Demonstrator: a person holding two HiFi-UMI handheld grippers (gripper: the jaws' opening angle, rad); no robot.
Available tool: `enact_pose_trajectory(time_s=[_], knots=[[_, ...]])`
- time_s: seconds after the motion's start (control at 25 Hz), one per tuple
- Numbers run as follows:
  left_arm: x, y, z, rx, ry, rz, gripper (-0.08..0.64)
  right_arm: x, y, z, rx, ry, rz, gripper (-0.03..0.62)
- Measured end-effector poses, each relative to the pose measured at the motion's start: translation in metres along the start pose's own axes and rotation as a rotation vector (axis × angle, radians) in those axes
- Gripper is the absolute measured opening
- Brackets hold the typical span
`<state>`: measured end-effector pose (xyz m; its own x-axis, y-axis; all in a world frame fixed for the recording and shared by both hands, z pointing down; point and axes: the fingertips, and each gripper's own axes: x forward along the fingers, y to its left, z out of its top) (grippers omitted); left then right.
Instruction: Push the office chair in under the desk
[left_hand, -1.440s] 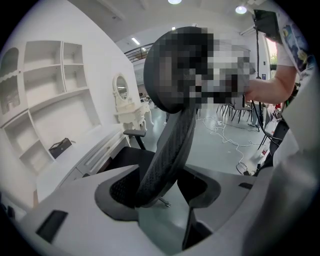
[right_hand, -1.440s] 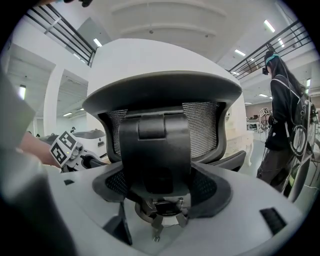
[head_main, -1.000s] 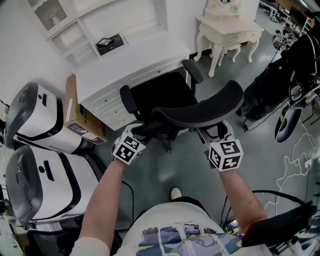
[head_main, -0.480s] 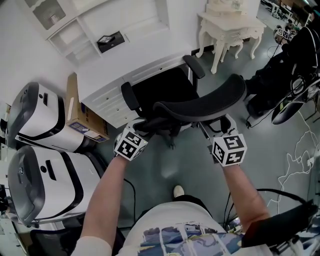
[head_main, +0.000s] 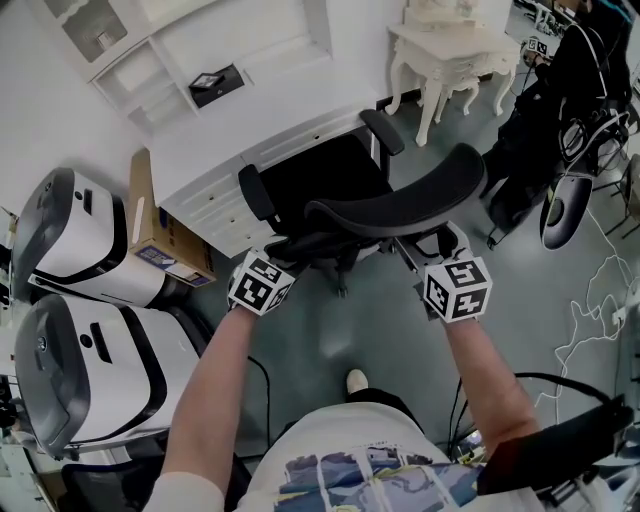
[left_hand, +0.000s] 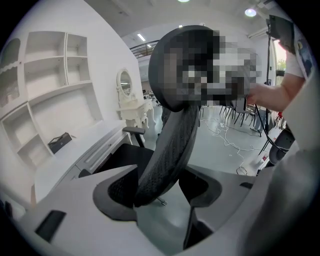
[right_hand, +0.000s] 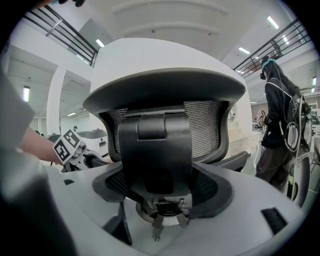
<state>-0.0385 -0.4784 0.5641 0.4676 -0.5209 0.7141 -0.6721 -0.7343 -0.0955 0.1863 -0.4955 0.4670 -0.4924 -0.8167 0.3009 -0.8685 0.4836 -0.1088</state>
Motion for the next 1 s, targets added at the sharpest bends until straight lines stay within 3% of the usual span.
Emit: enact_pose_trajectory(time_s=[0.24, 0.84, 0.88, 0.96, 1.0], knots=[[-0.010, 0.000, -0.001, -0.015, -0.018, 0.033, 0.272, -0.004, 0.000, 0.001, -0.049, 0.014, 0.004, 0.339], [-0.107, -0.027, -0.002, -0.159, -0.301, 0.004, 0.247, -0.082, 0.021, -0.030, 0.033, 0.015, -0.060, 0.337], [-0.114, -0.032, -0.003, -0.158, -0.316, -0.002, 0.226, -0.088, 0.026, -0.034, 0.039, 0.018, -0.060, 0.313], [-0.127, -0.045, -0.004, -0.157, -0.347, -0.008, 0.167, -0.101, 0.037, -0.041, 0.042, 0.020, -0.065, 0.202], [-0.134, -0.051, -0.004, -0.159, -0.362, -0.010, 0.146, -0.107, 0.043, -0.044, 0.044, 0.019, -0.067, 0.185]])
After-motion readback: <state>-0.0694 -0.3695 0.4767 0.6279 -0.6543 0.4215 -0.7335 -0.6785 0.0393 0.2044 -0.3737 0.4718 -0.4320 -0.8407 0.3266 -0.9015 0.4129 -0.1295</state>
